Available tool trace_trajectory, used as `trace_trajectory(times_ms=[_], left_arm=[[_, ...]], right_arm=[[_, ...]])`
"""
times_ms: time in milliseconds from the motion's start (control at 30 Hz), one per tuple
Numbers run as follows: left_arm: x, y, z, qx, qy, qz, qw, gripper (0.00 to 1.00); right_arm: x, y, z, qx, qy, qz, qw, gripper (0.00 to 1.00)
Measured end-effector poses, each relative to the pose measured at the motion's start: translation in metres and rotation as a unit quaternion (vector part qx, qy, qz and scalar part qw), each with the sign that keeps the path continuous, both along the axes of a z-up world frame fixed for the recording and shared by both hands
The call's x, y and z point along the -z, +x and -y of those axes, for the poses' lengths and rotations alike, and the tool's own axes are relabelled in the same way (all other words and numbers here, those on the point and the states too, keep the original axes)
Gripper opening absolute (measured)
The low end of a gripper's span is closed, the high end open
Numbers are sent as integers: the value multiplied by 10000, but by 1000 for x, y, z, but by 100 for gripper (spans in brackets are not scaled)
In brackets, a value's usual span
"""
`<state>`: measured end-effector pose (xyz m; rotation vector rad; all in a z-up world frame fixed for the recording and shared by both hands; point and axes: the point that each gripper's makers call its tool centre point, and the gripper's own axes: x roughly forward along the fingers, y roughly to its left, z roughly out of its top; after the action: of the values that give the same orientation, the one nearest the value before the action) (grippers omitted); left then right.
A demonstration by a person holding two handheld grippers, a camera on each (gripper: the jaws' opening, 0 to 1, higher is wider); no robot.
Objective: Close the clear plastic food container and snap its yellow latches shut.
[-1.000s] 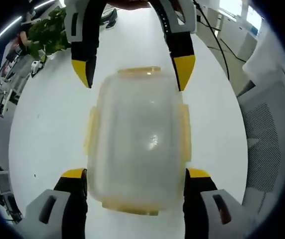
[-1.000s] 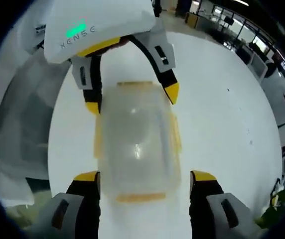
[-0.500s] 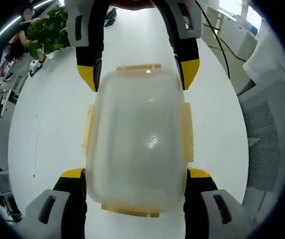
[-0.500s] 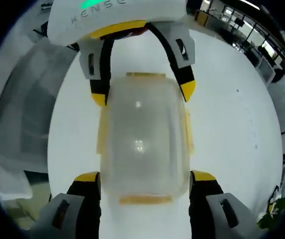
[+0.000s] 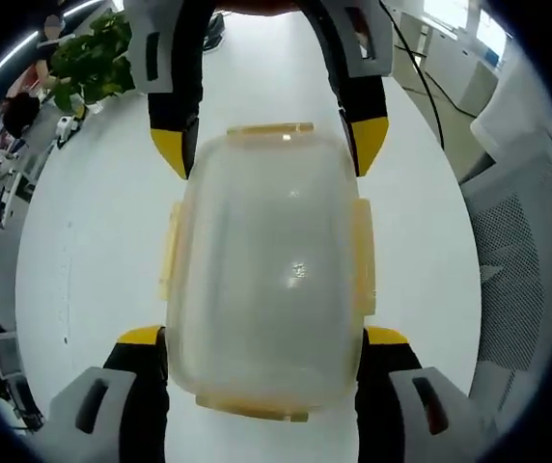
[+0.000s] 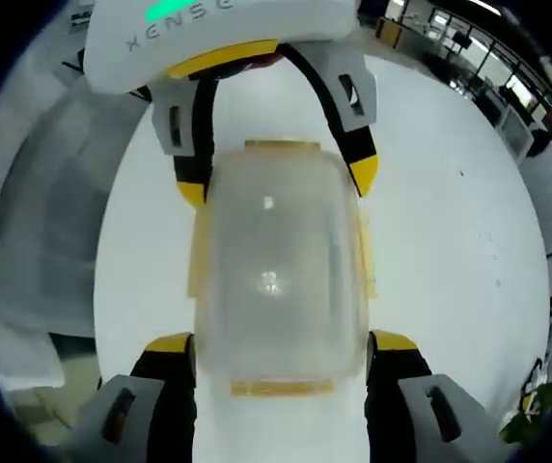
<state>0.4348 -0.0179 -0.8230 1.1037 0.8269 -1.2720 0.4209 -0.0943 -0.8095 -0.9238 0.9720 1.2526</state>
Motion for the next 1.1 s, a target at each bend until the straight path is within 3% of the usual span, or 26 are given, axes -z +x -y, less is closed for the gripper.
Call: trace_trajectory(times_ms=[1100], left_arm=[[-1,-20,-31,-190,66,6,9998,81]], right_arm=[[0,-17,-31,-112,-54,23,9999,71]])
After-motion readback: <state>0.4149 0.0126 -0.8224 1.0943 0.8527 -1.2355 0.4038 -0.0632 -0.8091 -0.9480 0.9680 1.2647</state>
